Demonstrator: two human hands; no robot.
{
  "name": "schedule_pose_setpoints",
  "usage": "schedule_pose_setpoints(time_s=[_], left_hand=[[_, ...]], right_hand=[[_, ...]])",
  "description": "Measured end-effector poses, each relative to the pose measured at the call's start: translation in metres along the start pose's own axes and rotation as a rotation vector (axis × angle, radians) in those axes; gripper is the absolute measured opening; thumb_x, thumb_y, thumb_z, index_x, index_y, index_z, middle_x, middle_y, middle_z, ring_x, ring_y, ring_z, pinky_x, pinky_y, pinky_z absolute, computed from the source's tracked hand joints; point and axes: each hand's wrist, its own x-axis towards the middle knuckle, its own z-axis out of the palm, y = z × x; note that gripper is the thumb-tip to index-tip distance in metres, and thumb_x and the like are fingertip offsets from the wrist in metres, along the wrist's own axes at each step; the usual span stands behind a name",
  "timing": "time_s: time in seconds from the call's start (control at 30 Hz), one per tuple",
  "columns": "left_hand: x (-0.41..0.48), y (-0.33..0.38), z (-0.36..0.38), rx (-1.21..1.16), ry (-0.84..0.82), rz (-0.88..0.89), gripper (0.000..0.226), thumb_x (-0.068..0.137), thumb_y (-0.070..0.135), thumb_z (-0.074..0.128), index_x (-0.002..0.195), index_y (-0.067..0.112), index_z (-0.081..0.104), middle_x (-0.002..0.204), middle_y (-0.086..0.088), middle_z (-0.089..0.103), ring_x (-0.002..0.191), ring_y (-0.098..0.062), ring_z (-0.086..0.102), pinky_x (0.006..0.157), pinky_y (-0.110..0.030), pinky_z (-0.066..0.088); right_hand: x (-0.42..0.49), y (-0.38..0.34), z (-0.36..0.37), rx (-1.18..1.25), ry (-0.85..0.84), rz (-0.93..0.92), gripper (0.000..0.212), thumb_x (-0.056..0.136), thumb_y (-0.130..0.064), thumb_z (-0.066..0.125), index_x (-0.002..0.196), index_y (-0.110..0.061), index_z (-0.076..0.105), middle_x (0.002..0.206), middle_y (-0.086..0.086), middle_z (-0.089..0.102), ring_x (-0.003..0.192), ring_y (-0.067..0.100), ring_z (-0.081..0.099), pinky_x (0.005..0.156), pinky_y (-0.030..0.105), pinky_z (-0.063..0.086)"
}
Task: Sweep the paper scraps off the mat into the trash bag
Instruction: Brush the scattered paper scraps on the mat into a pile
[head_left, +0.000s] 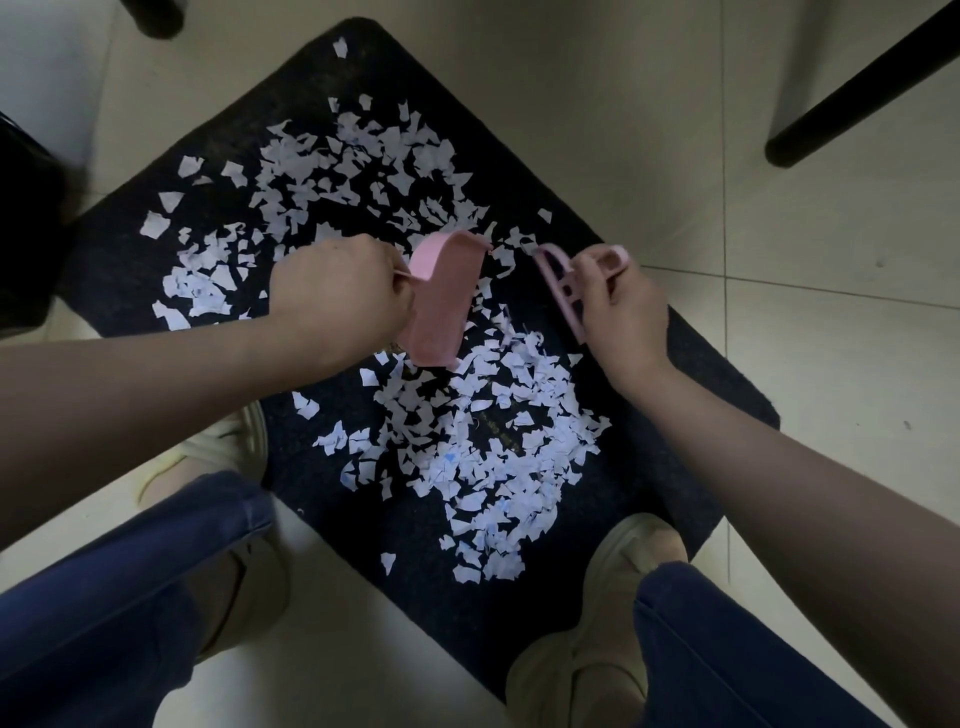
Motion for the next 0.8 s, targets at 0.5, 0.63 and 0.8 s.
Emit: schedule_pose_setpoints(time_s=[0.5,0.63,0.8], left_hand=[[0.005,0.007,-0.003,0.037,-0.009,-0.035,0.027,0.087,0.031,0.047,0.095,0.023,0.072,0.070,-0.005,0.063,0.062,-0.027,0.058,0.046,-0.022,0.035],[0.005,0.007,-0.003,0.033,-0.017,-0.037,0.028,0.087,0.029,0.046,0.094,0.022,0.072,0.069,-0.006,0.062,0.061,-0.027,0.057,0.045,-0.021,0.032],[0.004,0.007,-0.003,0.032,-0.017,-0.041,0.027,0.088,0.029,0.047,0.094,0.021,0.072,0.067,-0.005,0.061,0.058,-0.026,0.056,0.045,-0.020,0.033]], right_hand=[[-0.004,0.008,-0.008,-0.108,0.110,0.108,0.030,0.102,-0.034,0.043,0.100,-0.015,0.066,0.069,-0.005,0.056,0.058,0.012,0.048,0.052,0.021,0.026],[-0.008,0.011,-0.005,-0.147,-0.029,0.117,0.028,0.101,-0.035,0.043,0.095,-0.018,0.065,0.068,-0.008,0.058,0.059,0.011,0.049,0.052,0.020,0.027],[-0.011,0.009,-0.006,0.033,0.067,0.100,0.027,0.100,-0.034,0.046,0.095,-0.018,0.067,0.075,-0.004,0.065,0.064,0.011,0.058,0.062,0.025,0.043]])
